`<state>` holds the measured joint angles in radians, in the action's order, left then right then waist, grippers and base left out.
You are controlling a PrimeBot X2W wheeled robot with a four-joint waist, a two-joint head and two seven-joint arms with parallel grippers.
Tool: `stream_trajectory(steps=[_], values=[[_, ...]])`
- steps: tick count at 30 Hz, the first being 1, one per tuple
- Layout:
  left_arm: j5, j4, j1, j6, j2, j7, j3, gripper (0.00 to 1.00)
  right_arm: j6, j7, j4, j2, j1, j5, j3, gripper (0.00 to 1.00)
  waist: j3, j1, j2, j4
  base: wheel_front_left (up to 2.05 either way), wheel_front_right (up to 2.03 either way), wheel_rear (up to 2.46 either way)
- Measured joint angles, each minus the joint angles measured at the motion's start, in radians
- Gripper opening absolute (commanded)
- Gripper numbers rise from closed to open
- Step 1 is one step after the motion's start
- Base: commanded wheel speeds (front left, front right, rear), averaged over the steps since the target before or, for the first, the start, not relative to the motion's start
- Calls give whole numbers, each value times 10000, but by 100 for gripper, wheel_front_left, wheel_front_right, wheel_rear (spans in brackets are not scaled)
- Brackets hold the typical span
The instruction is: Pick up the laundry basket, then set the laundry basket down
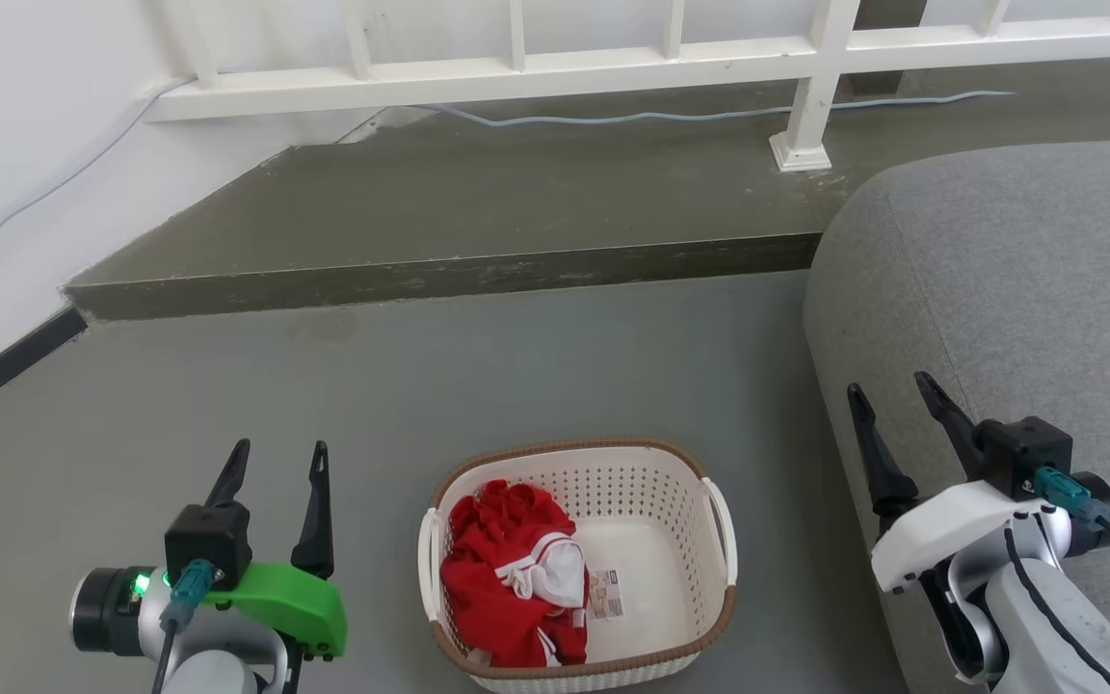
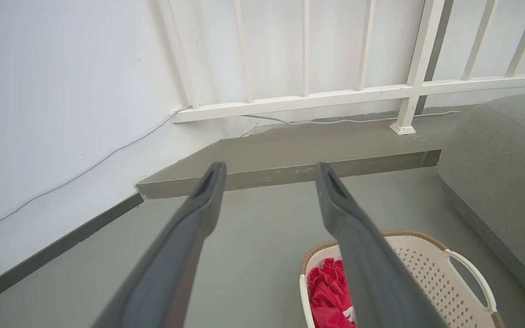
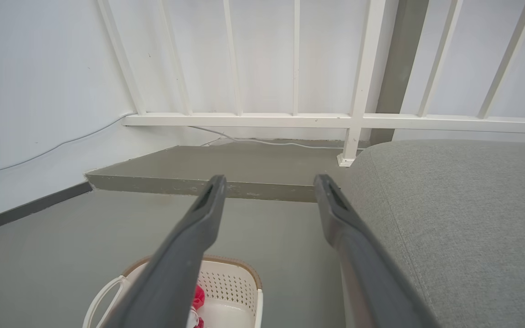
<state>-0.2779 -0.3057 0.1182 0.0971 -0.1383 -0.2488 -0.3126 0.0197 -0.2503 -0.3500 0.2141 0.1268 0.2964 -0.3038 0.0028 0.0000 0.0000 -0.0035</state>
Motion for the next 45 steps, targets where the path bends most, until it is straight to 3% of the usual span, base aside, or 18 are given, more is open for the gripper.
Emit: stream_trajectory(steps=[24,45], values=[[-2,-81,118,2,50,0,2,100,-105,0,-54,-201,122,-67,134,100,371,0,0,8,0,0,0],[-4,245,1573,4,380,199,-203,100,-284,-2,-56,-259,1432,-73,378,100,2814,0,0,22,0,0,0]])
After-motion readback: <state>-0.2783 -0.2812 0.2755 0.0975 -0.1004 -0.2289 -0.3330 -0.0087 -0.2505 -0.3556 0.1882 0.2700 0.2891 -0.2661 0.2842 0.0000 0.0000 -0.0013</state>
